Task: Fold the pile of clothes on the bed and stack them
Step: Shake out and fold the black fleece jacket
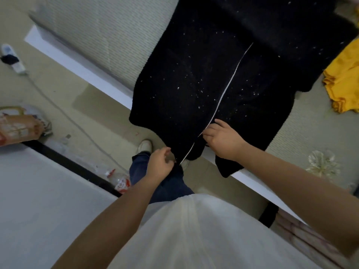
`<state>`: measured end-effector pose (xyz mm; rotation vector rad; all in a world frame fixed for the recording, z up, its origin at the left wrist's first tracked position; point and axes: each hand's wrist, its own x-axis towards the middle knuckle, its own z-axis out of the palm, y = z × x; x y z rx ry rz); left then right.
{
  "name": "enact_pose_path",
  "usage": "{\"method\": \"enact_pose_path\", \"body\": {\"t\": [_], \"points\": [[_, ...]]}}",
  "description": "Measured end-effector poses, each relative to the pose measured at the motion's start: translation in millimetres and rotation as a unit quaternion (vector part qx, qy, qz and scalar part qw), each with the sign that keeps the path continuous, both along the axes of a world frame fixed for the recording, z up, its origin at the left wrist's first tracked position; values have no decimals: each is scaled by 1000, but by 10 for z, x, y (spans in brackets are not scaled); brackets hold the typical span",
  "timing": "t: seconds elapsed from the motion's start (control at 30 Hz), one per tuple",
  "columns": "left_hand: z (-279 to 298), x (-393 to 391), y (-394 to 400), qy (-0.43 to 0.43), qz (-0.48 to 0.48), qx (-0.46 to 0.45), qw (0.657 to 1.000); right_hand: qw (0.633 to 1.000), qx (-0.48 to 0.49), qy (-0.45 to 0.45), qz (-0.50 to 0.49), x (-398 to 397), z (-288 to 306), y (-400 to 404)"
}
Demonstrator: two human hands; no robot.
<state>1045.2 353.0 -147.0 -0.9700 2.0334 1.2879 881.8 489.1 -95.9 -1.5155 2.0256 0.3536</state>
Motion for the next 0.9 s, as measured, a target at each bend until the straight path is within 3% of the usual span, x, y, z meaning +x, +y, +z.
{"method": "enact_pose_path", "body": {"t": [0.1, 0.2, 0.27, 0.43, 0.57, 0.67, 0.73, 0.9], "points": [[-241, 143, 35, 28, -141, -146, 979, 985, -155, 49, -58, 97, -65, 17], [-413, 118, 140, 39, -240, -184, 952, 966, -198, 16, -167, 188, -99, -12], [-452, -12, 186, 48, -243, -197, 949, 955, -205, 14, -216, 233, -71, -10], [-399, -220, 277, 214, -184, -286, 916, 932, -217, 34, -288, 173, 88, -54], [-202, -288, 251, 207, -148, -269, 929, 923, -244, 50, -292, 114, 283, -109], [-80, -364, 111, 271, -149, -234, 922, 919, -262, 82, -282, 90, 416, -92], [48, -429, -8, 312, -225, -219, 897, 917, -270, 107, -274, 51, 502, -4], [505, -506, -337, 330, -442, -257, 794, 916, -269, 132, -266, 143, 656, 311]]}}
